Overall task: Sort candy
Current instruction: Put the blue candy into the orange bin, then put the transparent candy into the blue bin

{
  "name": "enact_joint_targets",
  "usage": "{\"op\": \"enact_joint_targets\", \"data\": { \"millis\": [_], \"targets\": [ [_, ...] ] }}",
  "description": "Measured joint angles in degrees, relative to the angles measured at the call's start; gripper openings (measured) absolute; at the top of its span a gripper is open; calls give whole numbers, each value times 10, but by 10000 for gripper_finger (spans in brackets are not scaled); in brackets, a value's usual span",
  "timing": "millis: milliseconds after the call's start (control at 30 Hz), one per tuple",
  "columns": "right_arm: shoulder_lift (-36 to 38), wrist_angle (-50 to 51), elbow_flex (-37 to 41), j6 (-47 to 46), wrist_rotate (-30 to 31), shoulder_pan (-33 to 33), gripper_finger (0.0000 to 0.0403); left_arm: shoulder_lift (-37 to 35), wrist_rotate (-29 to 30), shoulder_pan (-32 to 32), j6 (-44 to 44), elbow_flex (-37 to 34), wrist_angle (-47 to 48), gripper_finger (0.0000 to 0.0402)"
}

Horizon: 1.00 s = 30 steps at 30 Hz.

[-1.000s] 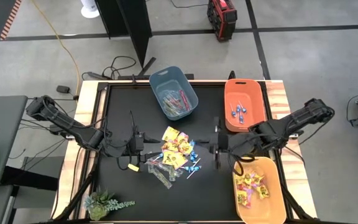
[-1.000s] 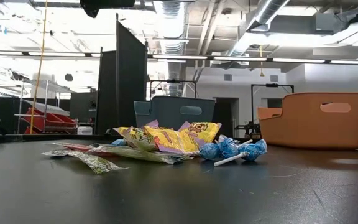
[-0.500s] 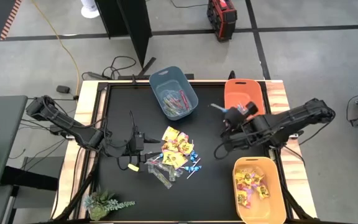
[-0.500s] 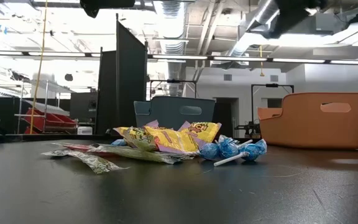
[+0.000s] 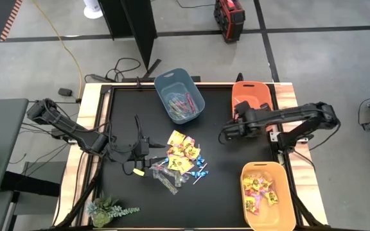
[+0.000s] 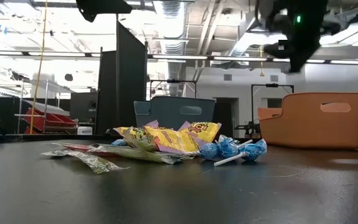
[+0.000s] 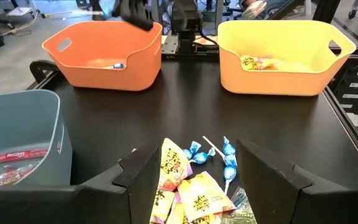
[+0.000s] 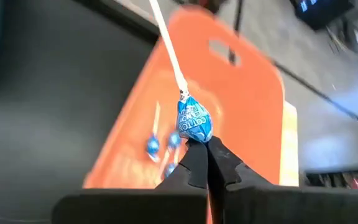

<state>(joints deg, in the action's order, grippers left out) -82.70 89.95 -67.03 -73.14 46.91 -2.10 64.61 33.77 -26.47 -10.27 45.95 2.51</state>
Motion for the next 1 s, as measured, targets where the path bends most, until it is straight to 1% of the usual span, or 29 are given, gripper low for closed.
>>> {"op": "enact_joint_targets", "data": {
  "millis": [100, 233, 433, 533, 667, 833, 900, 1000],
  "targets": [
    [-1, 0, 35, -15, -24, 25, 43, 0, 0, 0, -2, 0, 4, 201],
    [-1, -1, 70, -30, -38, 43, 109, 0, 0, 0, -4, 0, 11, 201],
    [0, -3, 78, -31, -36, 24, 221, 0, 0, 0, -6, 0, 11, 201],
    [0, -5, 78, -20, -19, 3, 256, 0, 0, 0, -7, 0, 11, 201],
    [0, -26, 77, 1, 20, -51, 265, 1, -4, 0, -12, 0, 36, 201],
    [0, -82, 56, 64, 63, -138, 265, 28, -25, -1, -28, 0, 83, 201],
    [0, -107, 46, 90, 79, -175, 264, 50, -47, -1, -31, 0, 93, 201],
    [0, -142, 32, 120, 105, -222, 264, 94, -104, -4, -16, 0, 104, 201]
  ]
}}
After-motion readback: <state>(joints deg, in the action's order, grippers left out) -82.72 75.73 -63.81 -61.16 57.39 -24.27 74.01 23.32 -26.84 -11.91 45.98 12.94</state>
